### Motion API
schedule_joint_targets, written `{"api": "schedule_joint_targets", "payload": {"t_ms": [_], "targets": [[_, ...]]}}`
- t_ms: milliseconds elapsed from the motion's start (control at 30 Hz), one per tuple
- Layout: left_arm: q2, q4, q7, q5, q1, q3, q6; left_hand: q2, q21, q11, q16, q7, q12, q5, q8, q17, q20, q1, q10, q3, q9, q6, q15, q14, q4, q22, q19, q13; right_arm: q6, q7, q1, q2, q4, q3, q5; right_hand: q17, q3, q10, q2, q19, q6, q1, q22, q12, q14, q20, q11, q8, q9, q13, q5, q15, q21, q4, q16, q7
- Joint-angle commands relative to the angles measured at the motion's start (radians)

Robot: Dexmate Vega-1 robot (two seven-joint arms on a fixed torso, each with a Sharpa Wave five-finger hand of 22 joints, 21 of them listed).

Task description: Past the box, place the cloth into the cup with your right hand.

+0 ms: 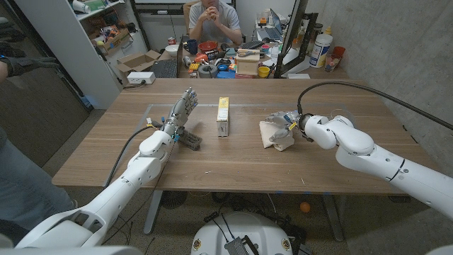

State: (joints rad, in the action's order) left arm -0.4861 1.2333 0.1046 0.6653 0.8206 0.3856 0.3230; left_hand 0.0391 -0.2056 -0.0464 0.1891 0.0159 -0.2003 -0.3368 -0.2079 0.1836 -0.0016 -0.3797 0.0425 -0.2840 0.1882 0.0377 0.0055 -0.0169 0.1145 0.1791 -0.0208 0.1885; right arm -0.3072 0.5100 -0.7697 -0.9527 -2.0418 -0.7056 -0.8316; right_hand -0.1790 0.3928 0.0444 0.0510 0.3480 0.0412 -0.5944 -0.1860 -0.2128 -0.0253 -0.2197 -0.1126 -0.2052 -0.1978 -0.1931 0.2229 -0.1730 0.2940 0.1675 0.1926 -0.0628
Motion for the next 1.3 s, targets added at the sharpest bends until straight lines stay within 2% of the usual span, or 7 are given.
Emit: {"api": "schedule_joint_targets", "payload": {"t_ms": [33, 167, 333, 533, 767, 1000, 1300], "targets": [[0.008, -0.011, -0.001, 0.002, -0.005, 0.004, -0.006, -0.01, 0.002, -0.004, 0.004, 0.003, -0.008, 0.004, 0.0, 0.005, 0.009, 0.0, -0.001, 0.002, 0.003, 0.01, -0.003, -0.009, -0.001, 0.003, -0.002, 0.004, -0.009, 0.105, 0.033, 0.022, 0.019, -0.041, -0.105, -0.004, 0.031, 0.005, -0.024, 0.052, -0.003, -0.056, 0.0, -0.004, 0.019, 0.005, -0.008, -0.004, -0.003, -0.006, 0.008, -0.006, 0.012, 0.003, 0.005, -0.01], [0.011, -0.012, -0.001, 0.001, -0.007, 0.005, -0.005, -0.011, 0.002, -0.007, 0.004, 0.003, -0.007, 0.004, 0.0, 0.005, 0.011, 0.0, -0.002, 0.003, 0.003, 0.01, -0.003, -0.01, -0.001, 0.003, -0.002, 0.004, -0.013, 0.123, 0.034, 0.036, 0.025, -0.044, -0.121, -0.002, 0.052, 0.003, -0.027, 0.12, 0.012, -0.115, 0.002, -0.008, 0.056, 0.007, -0.008, -0.01, -0.004, -0.006, 0.001, 0.006, 0.023, 0.01, 0.01, -0.014], [0.01, -0.008, -0.004, -0.001, -0.005, 0.006, -0.008, -0.012, 0.002, -0.006, 0.004, 0.003, -0.007, 0.005, 0.0, 0.005, 0.013, 0.0, -0.001, 0.004, 0.003, 0.011, -0.003, -0.01, -0.001, 0.003, -0.002, 0.004, -0.012, 0.133, 0.033, 0.051, 0.039, -0.04, -0.109, -0.008, 0.071, -0.088, 0.001, 0.328, 0.098, -0.188, 0.009, -0.044, 0.201, 0.028, 0.015, -0.03, -0.009, -0.009, -0.013, 0.058, 0.061, -0.001, 0.033, -0.03], [0.007, 0.003, -0.01, -0.002, 0.001, 0.005, -0.009, -0.013, 0.002, -0.005, 0.004, 0.003, -0.007, 0.005, 0.0, 0.005, 0.013, 0.0, 0.0, 0.005, 0.003, 0.013, -0.003, -0.011, -0.001, 0.003, -0.002, 0.004, -0.015, 0.13, 0.03, 0.061, 0.046, -0.029, -0.08, -0.013, 0.084, -0.271, 0.002, 0.481, 0.225, -0.226, 0.012, -0.107, 0.393, 0.151, 0.021, -0.062, -0.019, -0.011, -0.019, 0.129, 0.073, -0.011, 0.066, -0.025], [0.001, 0.018, -0.013, -0.002, 0.009, 0.005, -0.014, -0.013, 0.002, -0.006, 0.004, 0.003, -0.008, 0.005, 0.0, 0.005, 0.015, -0.001, 0.002, 0.006, 0.003, 0.015, -0.002, -0.011, -0.001, 0.003, -0.003, 0.004, 0.01, 0.079, 0.02, 0.057, 0.05, -0.017, -0.038, -0.009, 0.101, -0.469, -0.017, 0.575, 0.372, -0.285, 0.009, -0.164, 0.619, 0.272, 0.043, -0.101, -0.028, -0.006, -0.029, 0.181, 0.068, -0.01, 0.095, -0.003], [-0.003, 0.03, -0.016, -0.002, 0.016, 0.004, -0.016, -0.014, 0.001, -0.005, 0.004, 0.0, -0.008, 0.006, 0.0, 0.005, 0.017, -0.001, 0.002, 0.007, 0.003, 0.017, -0.003, -0.013, -0.001, 0.003, -0.003, 0.004, 0.051, -0.038, -0.007, 0.046, 0.048, 0.001, -0.017, -0.008, 0.137, -0.698, -0.074, 0.68, 0.553, -0.408, -0.001, -0.214, 0.862, 0.411, 0.111, -0.152, -0.037, 0.002, -0.044, 0.287, 0.098, -0.003, 0.114, 0.003], [-0.005, 0.036, -0.017, 0.0, 0.022, 0.003, -0.013, -0.015, 0.001, -0.005, 0.004, 0.001, -0.007, 0.006, 0.0, 0.005, 0.02, -0.001, 0.003, 0.009, 0.003, 0.017, -0.001, -0.013, -0.002, 0.003, -0.003, 0.004, 0.082, -0.189, -0.058, 0.039, 0.043, 0.033, 0.015, -0.012, 0.153, -0.916, -0.124, 0.779, 0.761, -0.534, -0.021, -0.233, 1.081, 0.446, 0.167, -0.206, -0.048, 0.008, -0.041, 0.402, 0.173, 0.007, 0.115, -0.013]]}}
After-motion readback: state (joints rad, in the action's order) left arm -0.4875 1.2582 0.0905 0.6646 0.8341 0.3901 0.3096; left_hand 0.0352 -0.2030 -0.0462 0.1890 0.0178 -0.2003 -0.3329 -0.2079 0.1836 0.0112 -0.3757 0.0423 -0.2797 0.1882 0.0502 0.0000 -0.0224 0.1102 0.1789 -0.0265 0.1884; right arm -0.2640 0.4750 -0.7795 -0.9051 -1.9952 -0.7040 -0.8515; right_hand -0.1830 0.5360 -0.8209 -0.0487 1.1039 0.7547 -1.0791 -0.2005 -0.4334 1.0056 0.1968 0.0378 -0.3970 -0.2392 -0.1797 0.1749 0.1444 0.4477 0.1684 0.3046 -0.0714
